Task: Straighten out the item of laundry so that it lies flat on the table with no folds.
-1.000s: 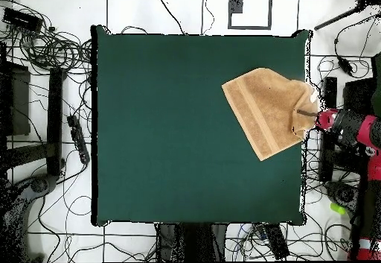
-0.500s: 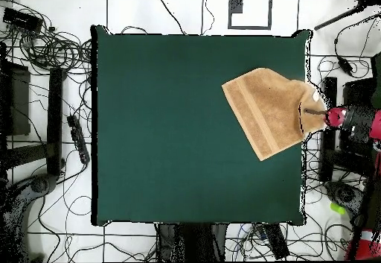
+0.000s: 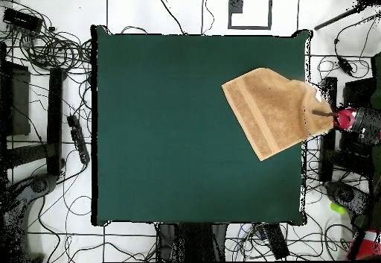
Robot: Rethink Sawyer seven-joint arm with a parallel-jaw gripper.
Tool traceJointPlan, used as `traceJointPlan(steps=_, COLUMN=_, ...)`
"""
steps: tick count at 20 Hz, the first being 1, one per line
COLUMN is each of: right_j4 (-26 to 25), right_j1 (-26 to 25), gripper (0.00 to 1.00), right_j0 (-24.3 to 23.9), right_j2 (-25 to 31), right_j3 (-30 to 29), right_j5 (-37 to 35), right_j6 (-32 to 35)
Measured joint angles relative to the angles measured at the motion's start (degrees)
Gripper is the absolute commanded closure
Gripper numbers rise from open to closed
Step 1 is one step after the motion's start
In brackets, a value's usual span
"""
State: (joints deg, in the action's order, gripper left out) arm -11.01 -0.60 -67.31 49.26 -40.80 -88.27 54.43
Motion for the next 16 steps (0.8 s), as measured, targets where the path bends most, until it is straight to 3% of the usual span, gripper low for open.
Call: traceJointPlan(steps=16, right_j4=3.1, right_j1=1.9, gripper=0.0, right_j0=0.7, right_j2=-1.5, right_j3=3.8, right_j5=-1.6, right_j6=0.0)
